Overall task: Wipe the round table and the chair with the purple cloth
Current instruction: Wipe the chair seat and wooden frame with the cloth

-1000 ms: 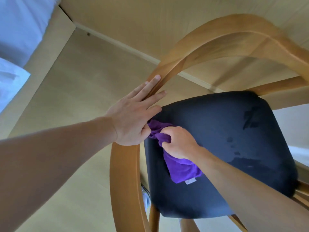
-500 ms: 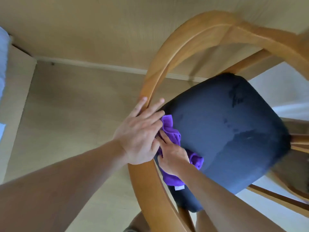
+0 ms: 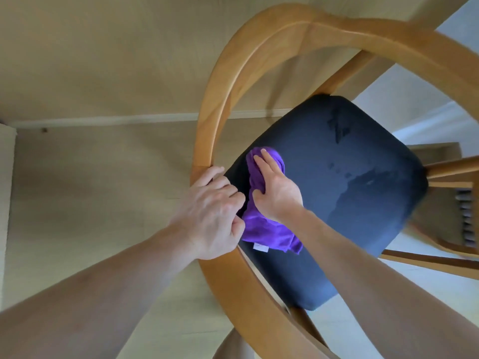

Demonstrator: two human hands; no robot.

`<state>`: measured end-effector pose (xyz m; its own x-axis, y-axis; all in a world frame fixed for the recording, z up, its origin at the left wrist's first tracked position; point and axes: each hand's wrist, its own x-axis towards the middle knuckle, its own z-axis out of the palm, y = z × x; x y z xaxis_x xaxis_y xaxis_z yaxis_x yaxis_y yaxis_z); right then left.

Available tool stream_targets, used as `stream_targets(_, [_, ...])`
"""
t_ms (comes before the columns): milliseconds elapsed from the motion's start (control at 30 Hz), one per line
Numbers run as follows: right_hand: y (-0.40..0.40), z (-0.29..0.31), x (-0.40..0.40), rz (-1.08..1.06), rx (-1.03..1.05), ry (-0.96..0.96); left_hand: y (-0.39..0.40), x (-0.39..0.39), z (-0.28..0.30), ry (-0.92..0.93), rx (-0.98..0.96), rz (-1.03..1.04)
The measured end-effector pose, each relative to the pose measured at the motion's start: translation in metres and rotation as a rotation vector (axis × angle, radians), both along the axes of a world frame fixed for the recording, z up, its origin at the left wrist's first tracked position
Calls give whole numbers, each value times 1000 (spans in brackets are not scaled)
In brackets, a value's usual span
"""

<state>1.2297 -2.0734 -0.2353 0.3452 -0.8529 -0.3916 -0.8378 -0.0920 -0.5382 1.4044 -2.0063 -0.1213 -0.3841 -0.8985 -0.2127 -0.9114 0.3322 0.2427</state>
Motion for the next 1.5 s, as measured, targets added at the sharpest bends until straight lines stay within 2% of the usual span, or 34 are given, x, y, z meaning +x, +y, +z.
stream_targets(67, [3,-11,11,42,119,183,0,0,1,-7,9,1])
stream_targets(133, [28,-18,15,144,151,271,-1,0,3,-27,36,-8])
stream_targets(267, [96,-21,-15,387,188,292,-3,-2,5,-41,67,-29])
stream_targets(367, [112,-14,-49,453,198,302,-2,0,5,-65,80,-42])
stream_targets(433, [105,-10,-63,365,171,308,-3,-1,6,-87,90,-116])
stream_targets(567, [70,-6,-55,6,187,240,-11,-4,7,-150,91,-518])
stream_targets(633, [47,-4,-40,-99,199,153,-14,-6,10,-177,104,-547])
stream_targets(700, [30,-5,-25,-116,187,127,-14,-7,13,-202,117,-512])
stream_targets(800, [39,-11,-8,-18,228,206,-14,-9,14,-206,113,-438])
stream_targets(867, [69,-16,-13,131,227,238,-13,-10,13,-201,126,-404])
stream_targets(967, [107,-19,-49,386,200,306,-12,-9,12,-224,130,-375])
stream_targets(1067, [116,-15,-97,465,128,389,-12,-10,13,-220,137,-355])
stream_targets(1133, [98,-17,-128,294,90,401,-11,-10,13,-233,143,-342])
stream_targets(1200, [66,-18,-148,-41,104,384,-11,-10,11,-236,135,-338])
stream_targets(1300, [33,-22,-137,-366,180,339,-11,-11,10,-246,135,-350])
stream_targets(1400, [46,-16,-91,-359,205,255,-11,-11,11,-260,141,-352])
stream_targets(1500, [93,-12,-52,-52,239,228,-11,-12,12,-270,144,-352])
